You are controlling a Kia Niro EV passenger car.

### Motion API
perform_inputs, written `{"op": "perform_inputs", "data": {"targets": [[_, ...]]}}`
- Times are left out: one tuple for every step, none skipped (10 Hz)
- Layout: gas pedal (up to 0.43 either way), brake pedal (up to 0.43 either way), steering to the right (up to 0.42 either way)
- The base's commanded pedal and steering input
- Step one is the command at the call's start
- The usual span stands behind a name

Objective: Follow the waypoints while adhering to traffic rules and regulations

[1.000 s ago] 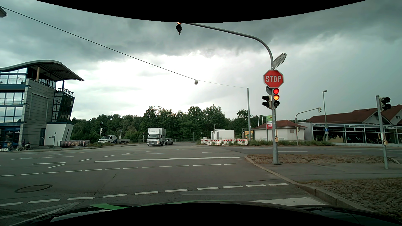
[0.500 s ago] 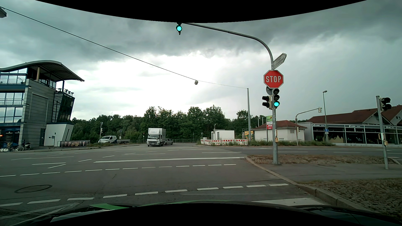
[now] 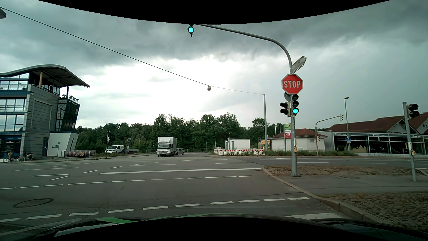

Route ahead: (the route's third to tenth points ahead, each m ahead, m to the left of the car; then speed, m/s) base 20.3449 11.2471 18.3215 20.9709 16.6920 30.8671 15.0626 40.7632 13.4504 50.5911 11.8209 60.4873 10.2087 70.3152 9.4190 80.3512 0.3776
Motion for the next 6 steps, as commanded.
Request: {"op": "perform_inputs", "data": {"targets": [[0.268,0.000,-0.095],[0.268,0.000,-0.095],[0.268,0.000,-0.094],[0.280,0.000,-0.095],[0.331,0.000,-0.095],[0.331,0.000,-0.095]]}}
